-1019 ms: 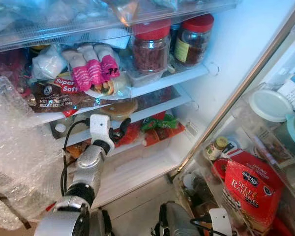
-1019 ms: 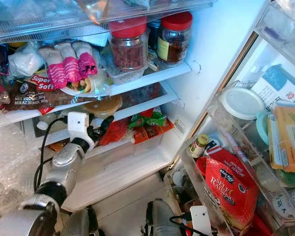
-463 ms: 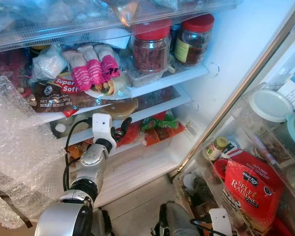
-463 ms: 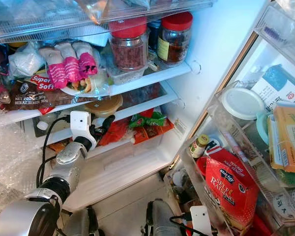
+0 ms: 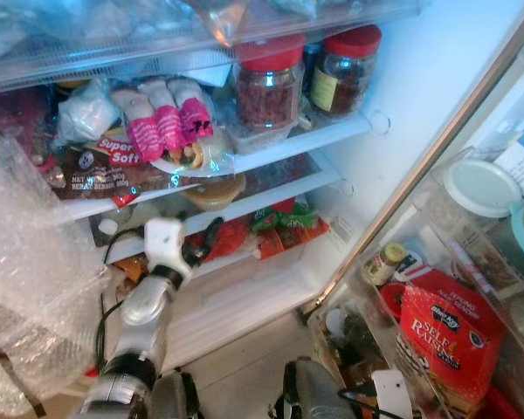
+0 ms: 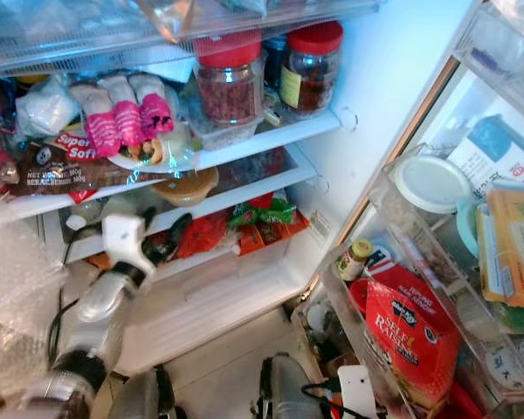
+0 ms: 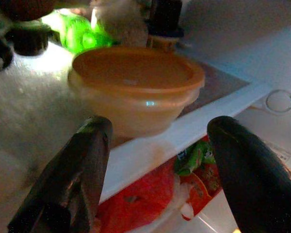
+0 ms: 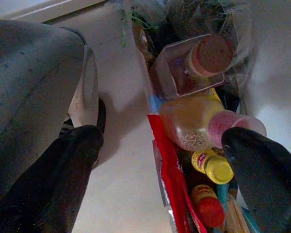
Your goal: Restocking fridge
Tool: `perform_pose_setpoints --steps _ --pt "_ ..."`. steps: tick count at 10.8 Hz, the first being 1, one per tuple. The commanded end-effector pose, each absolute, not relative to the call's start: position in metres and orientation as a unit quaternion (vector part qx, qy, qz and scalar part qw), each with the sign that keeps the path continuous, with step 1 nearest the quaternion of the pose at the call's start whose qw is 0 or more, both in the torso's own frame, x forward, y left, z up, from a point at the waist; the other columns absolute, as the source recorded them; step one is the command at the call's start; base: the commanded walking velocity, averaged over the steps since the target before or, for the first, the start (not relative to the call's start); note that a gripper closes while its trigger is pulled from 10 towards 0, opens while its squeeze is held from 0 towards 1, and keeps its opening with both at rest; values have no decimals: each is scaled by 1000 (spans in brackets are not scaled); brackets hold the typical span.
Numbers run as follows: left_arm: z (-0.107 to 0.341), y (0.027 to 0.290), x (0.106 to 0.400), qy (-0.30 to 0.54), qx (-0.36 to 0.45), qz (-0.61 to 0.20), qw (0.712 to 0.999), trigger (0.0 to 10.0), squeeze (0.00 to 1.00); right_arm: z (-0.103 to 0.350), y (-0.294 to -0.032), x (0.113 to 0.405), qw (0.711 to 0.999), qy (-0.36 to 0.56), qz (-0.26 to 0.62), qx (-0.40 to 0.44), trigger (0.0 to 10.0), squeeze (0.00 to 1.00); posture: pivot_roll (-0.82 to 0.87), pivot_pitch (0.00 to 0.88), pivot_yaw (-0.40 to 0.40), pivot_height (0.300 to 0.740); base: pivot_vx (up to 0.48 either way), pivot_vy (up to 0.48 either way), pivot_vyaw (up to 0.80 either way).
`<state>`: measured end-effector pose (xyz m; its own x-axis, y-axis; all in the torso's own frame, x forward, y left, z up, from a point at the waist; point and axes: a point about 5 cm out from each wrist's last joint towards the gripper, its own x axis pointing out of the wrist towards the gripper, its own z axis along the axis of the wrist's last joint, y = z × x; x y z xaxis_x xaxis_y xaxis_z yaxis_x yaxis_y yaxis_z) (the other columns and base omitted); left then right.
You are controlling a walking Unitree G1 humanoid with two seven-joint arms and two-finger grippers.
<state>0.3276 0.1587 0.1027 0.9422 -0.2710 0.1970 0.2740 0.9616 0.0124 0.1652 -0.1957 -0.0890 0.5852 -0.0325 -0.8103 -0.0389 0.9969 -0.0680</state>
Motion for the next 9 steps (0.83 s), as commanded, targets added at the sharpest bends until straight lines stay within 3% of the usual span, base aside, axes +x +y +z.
perform_pose_setpoints --steps 1,6,9 --pt "107 154 324 -107 10 -159 981 10000 0 -98 -180 148 875 484 26 -23 10000 0 -159 194 -59 639 0 0 0" --pt "95 157 292 -79 20 -175 981 10000 0 -98 -179 149 874 484 27 -23 10000 0 -160 189 -52 639 0 0 0" --pt "96 157 290 -73 19 -170 983 10000 0 -98 -179 148 874 484 26 -22 10000 0 -164 171 -47 639 0 0 0"
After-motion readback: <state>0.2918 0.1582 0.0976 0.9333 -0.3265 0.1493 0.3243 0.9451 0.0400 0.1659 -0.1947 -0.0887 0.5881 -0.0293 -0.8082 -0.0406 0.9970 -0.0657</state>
